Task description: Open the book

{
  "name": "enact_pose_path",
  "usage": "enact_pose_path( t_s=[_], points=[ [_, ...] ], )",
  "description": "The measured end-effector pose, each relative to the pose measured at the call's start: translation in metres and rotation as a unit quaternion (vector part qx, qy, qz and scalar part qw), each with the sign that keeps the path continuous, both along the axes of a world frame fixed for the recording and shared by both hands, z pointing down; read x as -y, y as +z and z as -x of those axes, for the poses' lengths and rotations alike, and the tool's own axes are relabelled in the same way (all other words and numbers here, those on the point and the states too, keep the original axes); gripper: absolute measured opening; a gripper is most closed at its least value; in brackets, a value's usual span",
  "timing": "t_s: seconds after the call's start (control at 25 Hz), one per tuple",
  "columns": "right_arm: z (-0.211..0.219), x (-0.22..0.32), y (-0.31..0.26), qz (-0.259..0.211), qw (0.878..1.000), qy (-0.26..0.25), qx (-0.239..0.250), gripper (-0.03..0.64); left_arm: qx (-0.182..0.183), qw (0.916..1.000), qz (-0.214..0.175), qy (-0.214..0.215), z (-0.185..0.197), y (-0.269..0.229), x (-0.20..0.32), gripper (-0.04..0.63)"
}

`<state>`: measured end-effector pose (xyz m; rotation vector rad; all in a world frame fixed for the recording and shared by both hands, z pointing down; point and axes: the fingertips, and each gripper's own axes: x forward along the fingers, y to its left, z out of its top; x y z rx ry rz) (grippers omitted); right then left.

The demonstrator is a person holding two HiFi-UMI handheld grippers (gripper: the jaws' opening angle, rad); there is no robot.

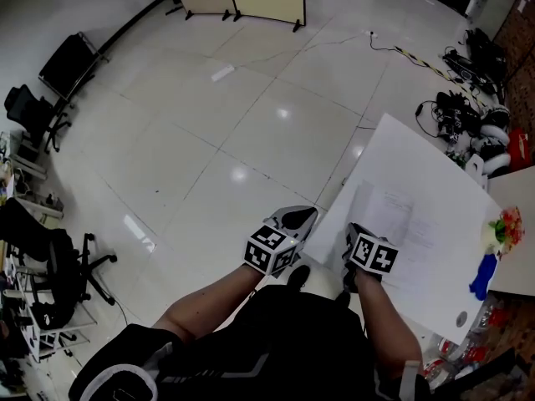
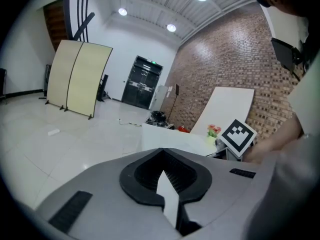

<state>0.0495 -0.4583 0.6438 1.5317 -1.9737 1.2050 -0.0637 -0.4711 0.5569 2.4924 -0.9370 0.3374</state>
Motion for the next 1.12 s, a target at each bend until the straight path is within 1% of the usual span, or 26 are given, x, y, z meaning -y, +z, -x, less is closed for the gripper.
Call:
enact_pose_path(
  t_s=[0.12,0.24,0.36,0.48,0.56,0.68,0.8,0.92,1.04,1.12],
  points=[
    [0.012,-0.001,-0.010,-0.018,0.999,-0.019,0.026,0.009,0.002,1.0000,0.001,-0.004,0.006,0.001,-0.002,-0.002],
    [0.021,0.002,-0.033,-0.048,0.997,-0.036,0.057,0.011,-0.001,1.0000,0.002,-0.005,0.005,0.000,-0.002,-0.002],
    [0.007,0.003,-0.058,-0.088,0.994,-0.033,0.059,0.011,-0.006,1.0000,-0.005,0.002,-0.004,-0.005,-0.001,-0.002],
    [-0.029,0.000,-0.091,-0.142,0.988,-0.016,0.050,0.009,-0.013,0.9995,-0.024,0.016,-0.018,-0.017,0.001,-0.002],
    [-0.061,-0.003,-0.117,-0.183,0.983,0.000,0.029,0.009,-0.024,0.9986,-0.039,0.025,-0.031,-0.031,0.004,-0.002],
    [-0.115,-0.010,-0.158,-0.235,0.972,0.028,-0.015,0.009,-0.041,0.9966,-0.060,0.041,-0.054,-0.054,0.007,-0.002],
    [-0.168,-0.025,-0.197,-0.280,0.957,0.062,-0.035,0.009,-0.053,0.9930,-0.087,0.059,-0.085,-0.080,0.005,-0.002],
    [-0.215,-0.047,-0.229,-0.313,0.944,0.090,-0.058,0.009,-0.068,0.9884,-0.113,0.074,-0.119,-0.108,-0.004,-0.002],
    [-0.241,-0.065,-0.254,-0.334,0.936,0.088,-0.070,0.009,-0.081,0.9841,-0.134,0.084,-0.144,-0.134,-0.017,-0.002],
    [-0.254,-0.072,-0.264,-0.344,0.931,0.082,-0.088,0.009,-0.086,0.9818,-0.146,0.087,-0.158,-0.147,-0.023,-0.002]
  ],
)
